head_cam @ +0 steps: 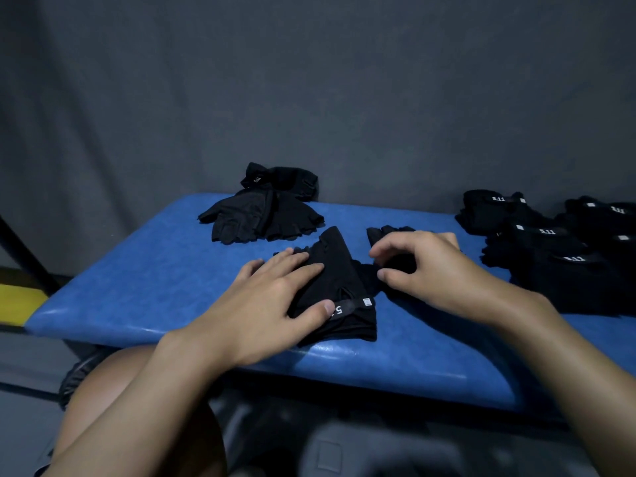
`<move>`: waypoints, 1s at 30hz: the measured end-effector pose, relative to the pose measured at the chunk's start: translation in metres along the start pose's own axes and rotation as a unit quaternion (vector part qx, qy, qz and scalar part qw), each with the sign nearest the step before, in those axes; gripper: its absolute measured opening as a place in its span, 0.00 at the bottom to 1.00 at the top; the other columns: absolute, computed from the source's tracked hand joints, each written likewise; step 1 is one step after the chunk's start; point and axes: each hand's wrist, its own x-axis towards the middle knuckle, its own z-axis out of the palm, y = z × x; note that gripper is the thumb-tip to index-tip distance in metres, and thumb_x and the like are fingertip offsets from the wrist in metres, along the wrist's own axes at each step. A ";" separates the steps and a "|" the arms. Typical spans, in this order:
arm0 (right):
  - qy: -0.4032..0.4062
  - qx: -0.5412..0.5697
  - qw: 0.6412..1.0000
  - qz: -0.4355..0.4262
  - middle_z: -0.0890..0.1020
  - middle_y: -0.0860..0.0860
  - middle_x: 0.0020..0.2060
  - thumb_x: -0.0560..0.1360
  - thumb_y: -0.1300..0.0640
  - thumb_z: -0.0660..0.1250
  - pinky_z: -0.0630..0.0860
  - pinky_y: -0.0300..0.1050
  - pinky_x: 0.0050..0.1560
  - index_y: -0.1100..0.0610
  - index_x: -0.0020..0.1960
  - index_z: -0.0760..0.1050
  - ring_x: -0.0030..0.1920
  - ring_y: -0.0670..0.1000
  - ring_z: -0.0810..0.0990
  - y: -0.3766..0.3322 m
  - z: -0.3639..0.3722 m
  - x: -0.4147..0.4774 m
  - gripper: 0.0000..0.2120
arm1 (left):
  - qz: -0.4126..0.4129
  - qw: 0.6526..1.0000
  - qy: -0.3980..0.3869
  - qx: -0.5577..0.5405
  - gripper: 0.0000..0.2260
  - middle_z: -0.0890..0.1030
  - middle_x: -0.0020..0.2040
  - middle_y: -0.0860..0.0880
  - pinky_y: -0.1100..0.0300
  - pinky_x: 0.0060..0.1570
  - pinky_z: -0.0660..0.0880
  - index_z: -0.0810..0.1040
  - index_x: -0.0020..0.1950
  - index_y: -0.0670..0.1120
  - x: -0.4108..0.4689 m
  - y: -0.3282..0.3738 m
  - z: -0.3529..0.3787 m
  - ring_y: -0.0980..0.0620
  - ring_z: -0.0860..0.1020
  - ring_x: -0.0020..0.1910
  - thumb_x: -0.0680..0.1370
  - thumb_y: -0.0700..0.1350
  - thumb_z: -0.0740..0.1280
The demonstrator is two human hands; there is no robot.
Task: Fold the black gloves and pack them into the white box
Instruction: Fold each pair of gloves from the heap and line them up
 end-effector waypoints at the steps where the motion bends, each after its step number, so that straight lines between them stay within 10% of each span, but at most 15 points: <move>1: -0.001 0.006 1.000 0.004 0.81 0.35 0.44 0.73 0.51 0.72 0.53 0.39 0.62 0.38 0.48 0.76 0.58 0.36 0.71 0.001 0.000 0.001 0.10 | 0.000 1.000 -0.002 0.001 0.41 0.54 0.81 0.57 0.50 0.78 0.48 0.57 0.79 0.58 0.000 0.000 0.000 0.60 0.45 0.79 0.70 0.74 0.42; 9: 0.002 -0.043 0.999 -0.016 0.79 0.40 0.42 0.75 0.56 0.68 0.53 0.42 0.63 0.43 0.41 0.75 0.55 0.41 0.71 -0.002 0.000 0.002 0.09 | 0.002 0.999 -0.036 0.011 0.35 0.51 0.82 0.54 0.48 0.77 0.46 0.49 0.77 0.69 0.000 0.002 -0.003 0.56 0.43 0.80 0.69 0.73 0.41; 15: -0.018 0.085 0.994 -0.061 0.78 0.34 0.58 0.74 0.46 0.67 0.64 0.52 0.71 0.40 0.62 0.75 0.65 0.39 0.72 -0.017 0.006 0.007 0.16 | 0.000 0.998 -0.052 0.041 0.36 0.48 0.82 0.52 0.46 0.77 0.46 0.49 0.77 0.68 0.004 0.001 -0.003 0.55 0.42 0.80 0.69 0.74 0.41; 19: -0.113 -0.007 0.992 -0.053 0.70 0.35 0.66 0.75 0.38 0.64 0.50 0.45 0.73 0.38 0.71 0.66 0.62 0.27 0.60 -0.020 0.012 0.007 0.25 | -0.011 0.998 -0.045 0.038 0.44 0.47 0.82 0.56 0.48 0.78 0.46 0.50 0.80 0.57 0.003 0.000 -0.002 0.60 0.41 0.79 0.68 0.76 0.41; 30: -0.209 -0.092 0.973 -0.019 0.55 0.34 0.76 0.64 0.24 0.49 0.37 0.53 0.76 0.42 0.78 0.56 0.76 0.36 0.44 -0.017 0.012 0.012 0.46 | -0.051 0.993 -0.055 0.091 0.52 0.43 0.82 0.52 0.50 0.78 0.45 0.45 0.82 0.49 -0.001 0.000 -0.004 0.58 0.39 0.79 0.65 0.78 0.36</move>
